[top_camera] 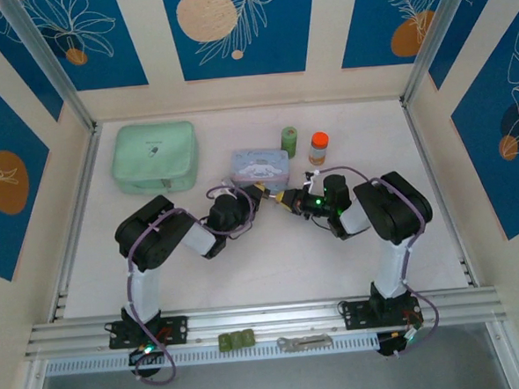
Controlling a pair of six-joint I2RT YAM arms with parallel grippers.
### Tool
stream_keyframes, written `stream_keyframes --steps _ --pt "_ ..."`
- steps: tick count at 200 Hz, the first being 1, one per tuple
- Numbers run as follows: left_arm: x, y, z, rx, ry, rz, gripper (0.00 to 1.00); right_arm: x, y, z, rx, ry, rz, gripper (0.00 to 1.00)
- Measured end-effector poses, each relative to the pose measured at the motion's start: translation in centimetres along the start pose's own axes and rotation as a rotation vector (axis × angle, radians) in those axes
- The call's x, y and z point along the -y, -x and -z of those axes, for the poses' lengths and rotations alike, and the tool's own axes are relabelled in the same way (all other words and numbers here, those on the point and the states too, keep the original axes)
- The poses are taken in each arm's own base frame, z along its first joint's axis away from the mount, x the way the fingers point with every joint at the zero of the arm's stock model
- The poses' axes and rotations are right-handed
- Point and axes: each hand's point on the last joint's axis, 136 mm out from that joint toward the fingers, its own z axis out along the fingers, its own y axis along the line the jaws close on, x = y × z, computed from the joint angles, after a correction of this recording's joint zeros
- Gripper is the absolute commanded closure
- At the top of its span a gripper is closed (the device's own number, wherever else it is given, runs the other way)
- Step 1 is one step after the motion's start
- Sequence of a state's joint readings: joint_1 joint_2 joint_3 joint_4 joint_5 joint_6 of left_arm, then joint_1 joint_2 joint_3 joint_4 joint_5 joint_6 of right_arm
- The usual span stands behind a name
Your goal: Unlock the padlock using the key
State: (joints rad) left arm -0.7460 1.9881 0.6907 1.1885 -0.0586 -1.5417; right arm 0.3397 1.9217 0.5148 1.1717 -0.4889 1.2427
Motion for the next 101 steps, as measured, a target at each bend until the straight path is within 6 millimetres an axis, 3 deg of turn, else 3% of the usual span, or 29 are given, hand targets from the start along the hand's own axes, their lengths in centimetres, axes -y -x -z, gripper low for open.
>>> stream_keyframes --steps 101 --pt "1.9 0.5 0.2 0.025 -0.060 0.000 1.00 -2.0 -0.8 0.1 0.145 0.005 -0.047 1.00"
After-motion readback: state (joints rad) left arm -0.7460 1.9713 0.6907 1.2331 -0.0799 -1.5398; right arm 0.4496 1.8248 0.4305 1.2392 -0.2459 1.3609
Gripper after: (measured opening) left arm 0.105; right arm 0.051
